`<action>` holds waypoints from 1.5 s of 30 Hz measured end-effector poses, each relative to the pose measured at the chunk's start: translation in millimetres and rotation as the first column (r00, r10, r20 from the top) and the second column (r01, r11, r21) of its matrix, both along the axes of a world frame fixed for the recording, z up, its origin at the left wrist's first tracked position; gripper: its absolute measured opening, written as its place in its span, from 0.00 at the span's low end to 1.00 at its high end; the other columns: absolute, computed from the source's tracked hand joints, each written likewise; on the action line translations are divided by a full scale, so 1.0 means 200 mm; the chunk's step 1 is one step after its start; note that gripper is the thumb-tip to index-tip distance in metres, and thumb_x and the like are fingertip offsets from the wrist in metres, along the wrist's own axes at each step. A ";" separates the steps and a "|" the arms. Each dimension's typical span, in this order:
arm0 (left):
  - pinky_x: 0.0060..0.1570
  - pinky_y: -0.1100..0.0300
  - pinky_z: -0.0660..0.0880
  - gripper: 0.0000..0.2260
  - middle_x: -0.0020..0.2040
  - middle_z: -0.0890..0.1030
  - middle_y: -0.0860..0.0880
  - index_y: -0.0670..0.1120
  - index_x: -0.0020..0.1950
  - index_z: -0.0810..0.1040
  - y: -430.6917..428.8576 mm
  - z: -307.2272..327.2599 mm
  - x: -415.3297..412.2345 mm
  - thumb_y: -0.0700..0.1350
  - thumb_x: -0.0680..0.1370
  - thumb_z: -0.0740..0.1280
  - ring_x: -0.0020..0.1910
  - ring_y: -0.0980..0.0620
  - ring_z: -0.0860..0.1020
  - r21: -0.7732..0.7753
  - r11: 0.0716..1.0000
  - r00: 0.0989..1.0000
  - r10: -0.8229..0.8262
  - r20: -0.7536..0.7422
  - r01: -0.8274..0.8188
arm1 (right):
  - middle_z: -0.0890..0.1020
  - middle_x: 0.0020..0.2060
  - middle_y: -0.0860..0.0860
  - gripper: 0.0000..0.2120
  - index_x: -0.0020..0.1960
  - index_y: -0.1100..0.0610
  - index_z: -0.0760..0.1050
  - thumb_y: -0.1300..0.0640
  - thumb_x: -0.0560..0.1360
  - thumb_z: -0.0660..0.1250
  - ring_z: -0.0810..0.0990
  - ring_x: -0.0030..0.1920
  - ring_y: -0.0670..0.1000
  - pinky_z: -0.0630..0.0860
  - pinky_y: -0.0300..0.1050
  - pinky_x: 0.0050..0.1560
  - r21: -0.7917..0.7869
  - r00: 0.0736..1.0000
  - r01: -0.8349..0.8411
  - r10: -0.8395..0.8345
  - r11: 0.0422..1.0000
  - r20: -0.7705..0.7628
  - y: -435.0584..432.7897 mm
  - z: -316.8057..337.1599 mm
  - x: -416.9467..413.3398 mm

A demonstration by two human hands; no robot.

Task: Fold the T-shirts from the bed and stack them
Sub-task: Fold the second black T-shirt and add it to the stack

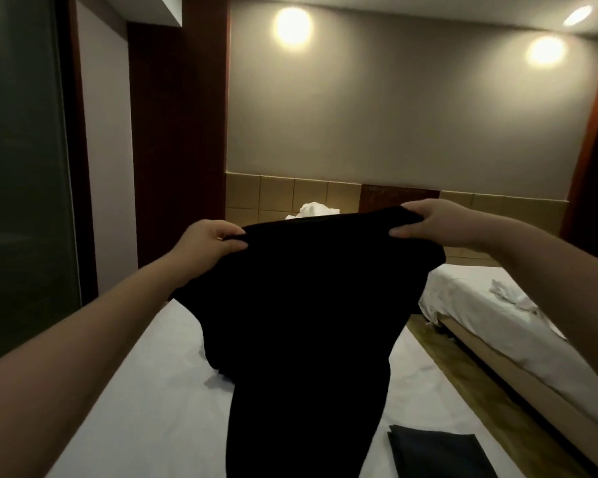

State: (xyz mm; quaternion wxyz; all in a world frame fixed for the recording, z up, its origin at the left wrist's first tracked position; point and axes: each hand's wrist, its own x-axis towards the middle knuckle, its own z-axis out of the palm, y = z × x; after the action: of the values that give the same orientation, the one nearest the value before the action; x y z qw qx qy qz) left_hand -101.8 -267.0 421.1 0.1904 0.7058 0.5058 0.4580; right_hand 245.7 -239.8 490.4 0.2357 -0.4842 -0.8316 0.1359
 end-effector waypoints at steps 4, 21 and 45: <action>0.45 0.63 0.71 0.08 0.46 0.79 0.52 0.49 0.52 0.78 0.05 0.10 -0.03 0.39 0.78 0.62 0.46 0.55 0.78 0.100 0.995 0.982 0.007 -0.188 0.012 | 0.79 0.39 0.46 0.05 0.44 0.49 0.73 0.58 0.75 0.67 0.76 0.37 0.38 0.68 0.24 0.33 0.294 0.999 0.008 0.006 0.956 -0.047 0.05 0.04 -0.02; 0.39 0.65 0.73 0.08 0.45 0.79 0.46 0.48 0.52 0.76 0.18 0.21 -0.12 0.37 0.77 0.64 0.41 0.51 0.79 -0.002 1.000 0.995 -0.024 -0.099 0.024 | 0.81 0.42 0.53 0.05 0.50 0.57 0.77 0.59 0.74 0.67 0.82 0.41 0.46 0.76 0.35 0.37 -0.070 0.877 -0.090 0.046 0.994 -0.478 0.22 0.04 0.14; 0.35 0.67 0.77 0.06 0.44 0.79 0.46 0.45 0.48 0.77 0.47 0.33 -0.18 0.38 0.78 0.60 0.35 0.56 0.81 -0.015 1.000 0.996 0.008 -0.089 -0.009 | 0.81 0.29 0.46 0.07 0.43 0.56 0.79 0.67 0.69 0.71 0.79 0.30 0.41 0.74 0.32 0.34 0.099 0.897 0.050 0.000 0.994 -0.443 0.45 0.25 -0.16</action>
State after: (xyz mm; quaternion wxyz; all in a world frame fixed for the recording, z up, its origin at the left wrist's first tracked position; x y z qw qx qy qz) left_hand -138.4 -173.5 486.5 0.1714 0.7218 0.5202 0.4230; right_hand 213.2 -149.8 539.8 0.4459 -0.4379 -0.7562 0.1940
